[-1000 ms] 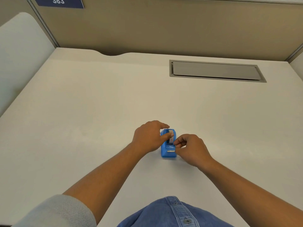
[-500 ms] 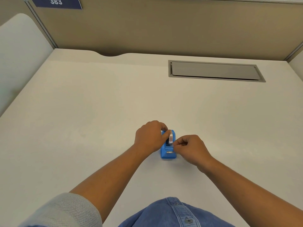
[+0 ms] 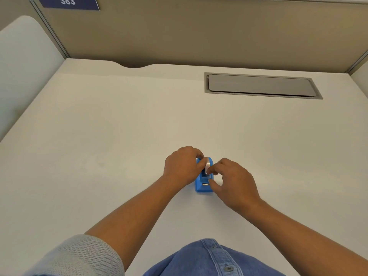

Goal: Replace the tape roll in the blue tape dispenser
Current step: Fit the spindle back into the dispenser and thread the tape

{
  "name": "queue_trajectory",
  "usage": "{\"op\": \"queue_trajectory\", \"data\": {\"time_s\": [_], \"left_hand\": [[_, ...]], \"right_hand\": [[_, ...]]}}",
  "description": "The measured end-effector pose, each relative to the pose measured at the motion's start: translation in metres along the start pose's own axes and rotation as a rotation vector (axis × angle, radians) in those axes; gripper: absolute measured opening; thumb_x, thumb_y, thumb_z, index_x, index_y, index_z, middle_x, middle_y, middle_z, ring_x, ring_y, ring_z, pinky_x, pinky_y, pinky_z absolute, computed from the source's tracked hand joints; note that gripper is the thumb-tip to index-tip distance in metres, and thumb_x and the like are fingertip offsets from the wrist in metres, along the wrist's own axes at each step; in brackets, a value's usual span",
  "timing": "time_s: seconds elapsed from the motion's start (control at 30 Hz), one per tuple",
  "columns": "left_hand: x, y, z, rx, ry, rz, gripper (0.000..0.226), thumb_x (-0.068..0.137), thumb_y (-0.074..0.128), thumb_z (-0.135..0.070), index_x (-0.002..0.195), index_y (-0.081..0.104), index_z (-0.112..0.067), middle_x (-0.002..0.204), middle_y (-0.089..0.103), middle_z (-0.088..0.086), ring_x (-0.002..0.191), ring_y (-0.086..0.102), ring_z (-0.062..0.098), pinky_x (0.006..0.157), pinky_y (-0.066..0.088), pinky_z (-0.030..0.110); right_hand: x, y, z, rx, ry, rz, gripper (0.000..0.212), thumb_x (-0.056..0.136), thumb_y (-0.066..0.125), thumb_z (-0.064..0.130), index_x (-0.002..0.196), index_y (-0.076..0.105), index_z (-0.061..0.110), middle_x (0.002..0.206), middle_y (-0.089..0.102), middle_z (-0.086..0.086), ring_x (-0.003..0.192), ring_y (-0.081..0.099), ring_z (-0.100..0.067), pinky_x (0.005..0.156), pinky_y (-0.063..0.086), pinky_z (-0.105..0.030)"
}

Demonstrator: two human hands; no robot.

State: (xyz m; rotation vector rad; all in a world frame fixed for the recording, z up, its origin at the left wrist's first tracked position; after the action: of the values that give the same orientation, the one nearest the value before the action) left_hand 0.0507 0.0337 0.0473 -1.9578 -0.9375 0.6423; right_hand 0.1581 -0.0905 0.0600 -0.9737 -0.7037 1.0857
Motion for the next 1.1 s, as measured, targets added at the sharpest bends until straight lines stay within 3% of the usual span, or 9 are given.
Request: {"op": "queue_trajectory", "data": {"time_s": [0.23,0.33,0.43,0.5,0.63,0.93,1.1], "left_hand": [[-0.003,-0.002,0.001,-0.013,0.019,0.028,0.029,0.096,0.046,-0.044,0.102,0.070,-0.029,0.111,0.070,-0.006,0.091,0.064,0.018,0.069,0.046,0.030],[-0.007,-0.007,0.012,-0.097,0.058,0.141,0.035,0.091,0.043,-0.050,0.112,0.065,-0.033,0.123,0.062,-0.010,0.094,0.060,0.014,0.078,0.049,0.033],[-0.014,-0.010,0.022,-0.054,0.138,0.284,0.068,0.067,0.053,-0.063,0.131,0.049,-0.039,0.137,0.048,-0.021,0.091,0.055,0.004,0.076,0.044,0.026],[-0.018,-0.009,0.025,-0.007,0.211,0.319,0.083,0.063,0.064,-0.059,0.139,0.039,-0.038,0.144,0.040,-0.022,0.096,0.058,0.005,0.075,0.043,0.023],[-0.022,0.000,0.029,0.058,0.250,0.238,0.088,0.067,0.075,-0.051,0.143,0.034,-0.035,0.150,0.035,-0.019,0.109,0.059,0.009,0.078,0.042,0.022],[-0.024,0.000,0.021,0.098,0.231,0.151,0.086,0.061,0.076,-0.054,0.137,0.041,-0.036,0.142,0.048,-0.019,0.098,0.064,0.008,0.069,0.038,0.021],[-0.025,0.001,0.020,0.101,0.223,0.150,0.088,0.061,0.077,-0.055,0.138,0.040,-0.035,0.142,0.048,-0.017,0.099,0.064,0.010,0.073,0.040,0.022]], "right_hand": [[-0.001,0.000,0.001,-0.035,-0.045,-0.049,0.007,0.085,0.065,0.029,0.086,0.071,0.030,0.080,0.062,0.012,0.071,0.053,-0.010,0.056,0.038,-0.021],[-0.003,0.001,0.000,-0.024,-0.046,-0.052,0.005,0.084,0.066,0.030,0.085,0.071,0.031,0.079,0.061,0.013,0.069,0.049,-0.007,0.054,0.032,-0.017],[-0.004,0.004,-0.001,-0.017,-0.045,-0.050,0.005,0.085,0.066,0.031,0.086,0.071,0.032,0.080,0.061,0.013,0.069,0.048,-0.007,0.056,0.037,-0.021],[-0.006,0.007,-0.001,-0.014,-0.055,-0.044,0.007,0.085,0.067,0.031,0.089,0.072,0.031,0.082,0.063,0.013,0.070,0.048,-0.006,0.058,0.038,-0.020],[-0.010,0.009,-0.001,-0.018,-0.062,-0.042,0.009,0.086,0.067,0.030,0.093,0.073,0.029,0.085,0.065,0.012,0.071,0.048,-0.005,0.059,0.037,-0.018],[-0.023,0.008,-0.001,-0.053,-0.178,-0.110,0.008,0.076,0.079,0.019,0.082,0.073,0.021,0.075,0.067,0.007,0.063,0.059,-0.013,0.051,0.048,-0.025],[-0.031,0.013,-0.003,-0.092,-0.274,-0.149,0.009,0.075,0.081,0.017,0.079,0.073,0.018,0.071,0.067,0.002,0.058,0.059,-0.018,0.047,0.050,-0.033]]}}
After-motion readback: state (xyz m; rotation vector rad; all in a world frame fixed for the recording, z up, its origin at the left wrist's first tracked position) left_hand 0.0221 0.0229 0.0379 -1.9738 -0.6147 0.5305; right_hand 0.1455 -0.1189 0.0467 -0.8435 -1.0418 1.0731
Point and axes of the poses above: each hand's wrist, its own x-axis towards the middle knuckle, its own y-axis out of the palm, z = x × y, the point moved 1 cm from there along x, towards the middle knuckle
